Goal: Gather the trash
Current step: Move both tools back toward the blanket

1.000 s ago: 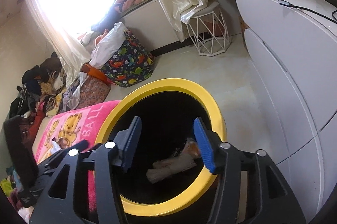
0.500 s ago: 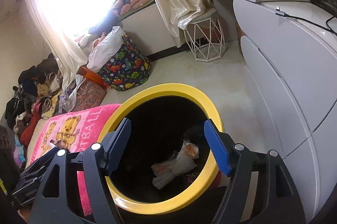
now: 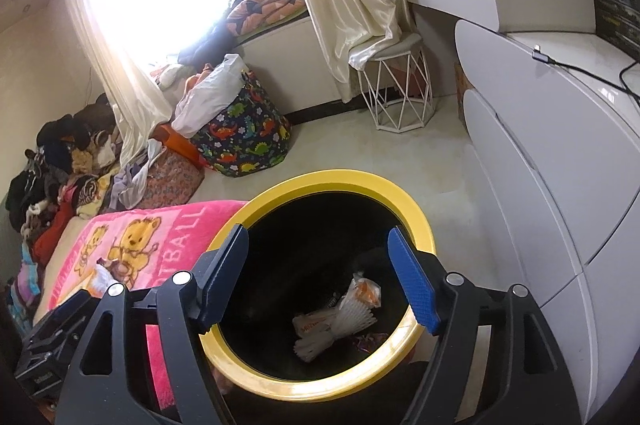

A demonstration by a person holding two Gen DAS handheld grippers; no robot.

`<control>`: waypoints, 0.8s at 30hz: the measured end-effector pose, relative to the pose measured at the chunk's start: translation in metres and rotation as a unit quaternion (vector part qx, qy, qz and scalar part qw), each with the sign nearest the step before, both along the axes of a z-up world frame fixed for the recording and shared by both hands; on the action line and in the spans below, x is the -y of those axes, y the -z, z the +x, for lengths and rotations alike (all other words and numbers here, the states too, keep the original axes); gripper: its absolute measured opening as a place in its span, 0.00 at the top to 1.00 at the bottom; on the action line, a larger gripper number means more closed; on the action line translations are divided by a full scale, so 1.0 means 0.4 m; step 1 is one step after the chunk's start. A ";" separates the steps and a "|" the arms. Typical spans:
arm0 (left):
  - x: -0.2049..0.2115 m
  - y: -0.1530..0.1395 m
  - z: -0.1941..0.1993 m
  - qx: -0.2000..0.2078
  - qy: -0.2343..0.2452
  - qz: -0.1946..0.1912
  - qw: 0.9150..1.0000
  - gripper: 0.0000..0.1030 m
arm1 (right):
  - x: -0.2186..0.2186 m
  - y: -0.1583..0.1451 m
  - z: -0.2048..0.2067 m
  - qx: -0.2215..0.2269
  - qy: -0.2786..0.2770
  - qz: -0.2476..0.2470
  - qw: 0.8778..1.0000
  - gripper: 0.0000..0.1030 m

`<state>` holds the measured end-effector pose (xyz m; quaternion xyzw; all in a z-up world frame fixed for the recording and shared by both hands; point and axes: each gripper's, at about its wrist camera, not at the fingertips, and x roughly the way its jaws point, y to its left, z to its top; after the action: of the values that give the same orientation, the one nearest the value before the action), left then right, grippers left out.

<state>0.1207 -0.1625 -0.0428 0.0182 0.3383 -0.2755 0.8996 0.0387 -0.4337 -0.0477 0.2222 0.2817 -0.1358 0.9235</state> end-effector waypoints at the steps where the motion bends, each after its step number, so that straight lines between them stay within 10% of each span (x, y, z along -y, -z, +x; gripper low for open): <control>1: -0.008 -0.004 -0.002 0.002 -0.004 -0.001 1.000 0.10 | -0.003 -0.003 -0.001 0.000 -0.001 -0.002 1.000 0.32; 24: -0.204 -0.060 -0.016 0.038 -0.085 -0.030 0.995 0.10 | -0.166 -0.076 0.020 0.033 -0.058 -0.051 0.996 0.22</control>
<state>0.1142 -0.0809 -0.0188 -0.0277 0.2960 -0.2074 0.9320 0.0468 -0.3675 -0.0174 0.1628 0.2560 -0.0882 0.9488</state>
